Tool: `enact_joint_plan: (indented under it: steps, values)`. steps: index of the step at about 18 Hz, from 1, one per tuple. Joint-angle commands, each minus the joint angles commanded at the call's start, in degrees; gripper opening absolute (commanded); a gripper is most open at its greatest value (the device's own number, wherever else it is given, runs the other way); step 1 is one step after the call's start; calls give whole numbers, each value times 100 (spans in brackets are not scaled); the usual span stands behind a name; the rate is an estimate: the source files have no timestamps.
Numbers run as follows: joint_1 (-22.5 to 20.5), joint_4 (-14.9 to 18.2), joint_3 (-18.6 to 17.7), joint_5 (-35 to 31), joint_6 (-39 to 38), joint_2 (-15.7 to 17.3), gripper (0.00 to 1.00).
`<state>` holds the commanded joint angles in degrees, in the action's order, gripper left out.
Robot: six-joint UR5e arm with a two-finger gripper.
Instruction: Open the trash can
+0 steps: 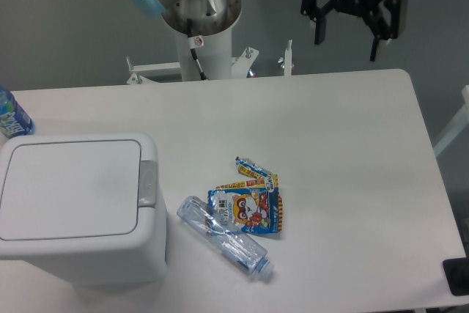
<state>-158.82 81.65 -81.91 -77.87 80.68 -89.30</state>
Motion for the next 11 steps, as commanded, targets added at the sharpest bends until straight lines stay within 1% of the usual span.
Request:
enact_joint_plan:
  steps: [3,6,7,8,11]
  values:
    - [9,0,9,0,-44,0,100]
    - [35,-17,44,9,-613,-17,100]
    - [70,-105,61,17,-972,-35,100]
    - [122,-262,53,52,-1411,-53,100]
    - [290,-842,79,587,-3175,-158,100]
